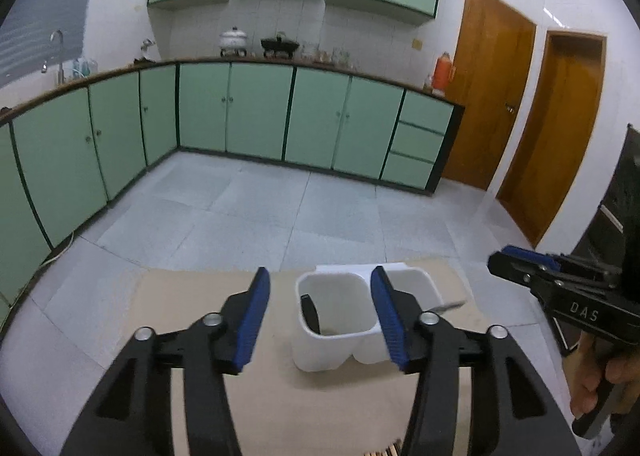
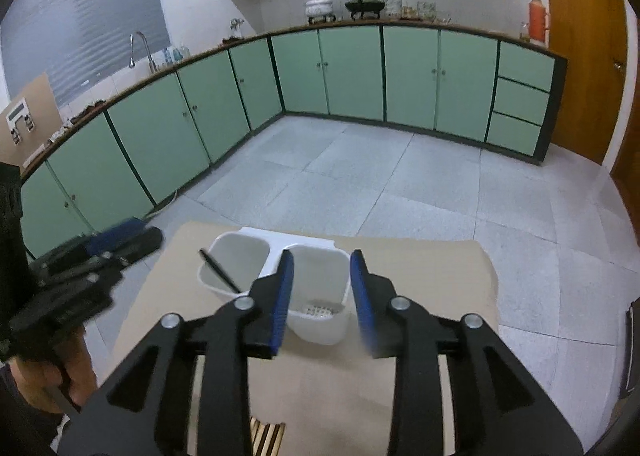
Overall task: Organize utensils
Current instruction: 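Carry both spoons to the white cup holder and open both tools to drop them in, then spread the chopstick bundle with the right tool, separating a plain wooden chopstick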
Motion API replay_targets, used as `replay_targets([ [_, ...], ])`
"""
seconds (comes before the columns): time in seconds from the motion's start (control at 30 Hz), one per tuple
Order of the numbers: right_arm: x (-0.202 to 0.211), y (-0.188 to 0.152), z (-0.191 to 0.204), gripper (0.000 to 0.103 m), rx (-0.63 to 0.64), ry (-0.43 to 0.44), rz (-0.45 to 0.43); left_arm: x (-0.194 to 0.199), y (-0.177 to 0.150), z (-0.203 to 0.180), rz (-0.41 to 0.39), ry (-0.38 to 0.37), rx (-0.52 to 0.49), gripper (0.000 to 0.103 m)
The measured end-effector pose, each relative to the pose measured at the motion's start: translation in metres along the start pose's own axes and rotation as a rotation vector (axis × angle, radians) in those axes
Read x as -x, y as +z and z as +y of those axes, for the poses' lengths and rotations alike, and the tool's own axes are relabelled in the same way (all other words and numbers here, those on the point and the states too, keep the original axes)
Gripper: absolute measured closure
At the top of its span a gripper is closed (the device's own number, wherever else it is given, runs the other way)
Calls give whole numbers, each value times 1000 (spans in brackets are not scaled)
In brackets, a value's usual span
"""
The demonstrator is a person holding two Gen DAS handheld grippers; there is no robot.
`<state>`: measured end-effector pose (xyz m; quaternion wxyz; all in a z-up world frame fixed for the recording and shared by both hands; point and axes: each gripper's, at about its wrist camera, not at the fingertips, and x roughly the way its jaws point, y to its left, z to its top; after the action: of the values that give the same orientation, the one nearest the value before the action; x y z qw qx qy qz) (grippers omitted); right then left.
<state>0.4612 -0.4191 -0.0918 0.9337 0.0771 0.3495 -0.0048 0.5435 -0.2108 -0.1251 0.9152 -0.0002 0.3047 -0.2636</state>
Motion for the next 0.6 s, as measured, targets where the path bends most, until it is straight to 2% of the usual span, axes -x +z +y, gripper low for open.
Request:
replay_targets([
  [0.07,21,-8,-2,71,-6,-4,-25,27,-3,4,-19,5,-3,40],
  [0.13,47,-26,-3,69,-6,-6,-50,55,-11,8,-41,16,-7,26],
  [0.23,88,-66,4,63,12,-28,-88,98,-35,14,-78,30,-5,11],
  [0.37,131,-137,19,58,53,-49,-114,143,-81,20,-86,38,-1,8],
  [0.4,136,-151,22,56,61,-56,-119,158,-101,20,-89,42,5,8],
  [0.5,158,-220,40,48,95,-83,-151,192,-148,18,-122,66,6,7],
  [0.6,163,-277,56,47,121,-99,-144,220,-193,16,-172,75,33,6],
])
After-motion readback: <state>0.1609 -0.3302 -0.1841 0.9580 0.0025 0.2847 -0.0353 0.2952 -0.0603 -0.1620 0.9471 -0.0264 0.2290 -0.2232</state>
